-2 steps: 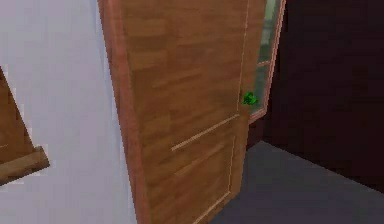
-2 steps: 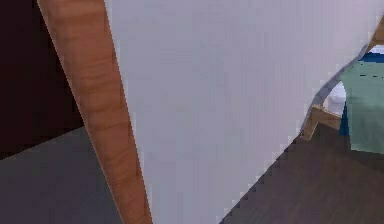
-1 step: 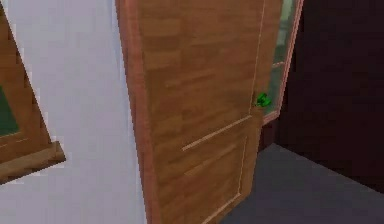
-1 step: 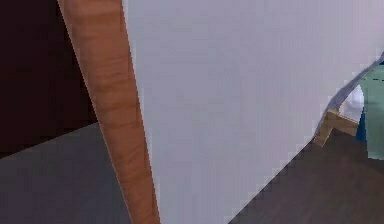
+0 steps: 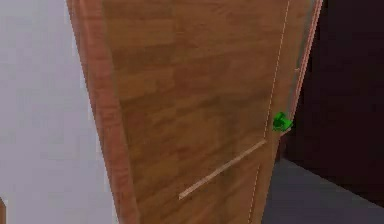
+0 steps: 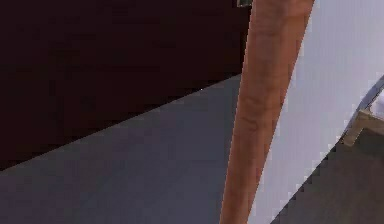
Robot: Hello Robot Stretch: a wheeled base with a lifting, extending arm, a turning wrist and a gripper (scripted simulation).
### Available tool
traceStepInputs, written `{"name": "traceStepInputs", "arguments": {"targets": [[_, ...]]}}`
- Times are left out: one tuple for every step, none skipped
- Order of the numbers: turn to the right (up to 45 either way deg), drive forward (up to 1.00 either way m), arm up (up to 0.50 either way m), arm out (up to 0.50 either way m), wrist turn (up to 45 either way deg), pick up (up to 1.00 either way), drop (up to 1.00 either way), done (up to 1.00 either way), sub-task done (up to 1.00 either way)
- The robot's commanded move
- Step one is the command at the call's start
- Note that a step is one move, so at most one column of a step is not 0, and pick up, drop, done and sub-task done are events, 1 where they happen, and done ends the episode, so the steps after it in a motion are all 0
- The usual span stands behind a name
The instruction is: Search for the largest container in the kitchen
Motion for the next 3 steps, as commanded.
{"name": "traceStepInputs", "arguments": {"targets": [[45.0,0.0,0.0,0.0,0.0,0.0,0.0,0.0,0.0],[24.0,0.0,0.0,0.0,0.0,0.0,0.0,0.0,0.0],[0.0,0.8,0.0,0.0,0.0,0.0,0.0,0.0,0.0]]}}
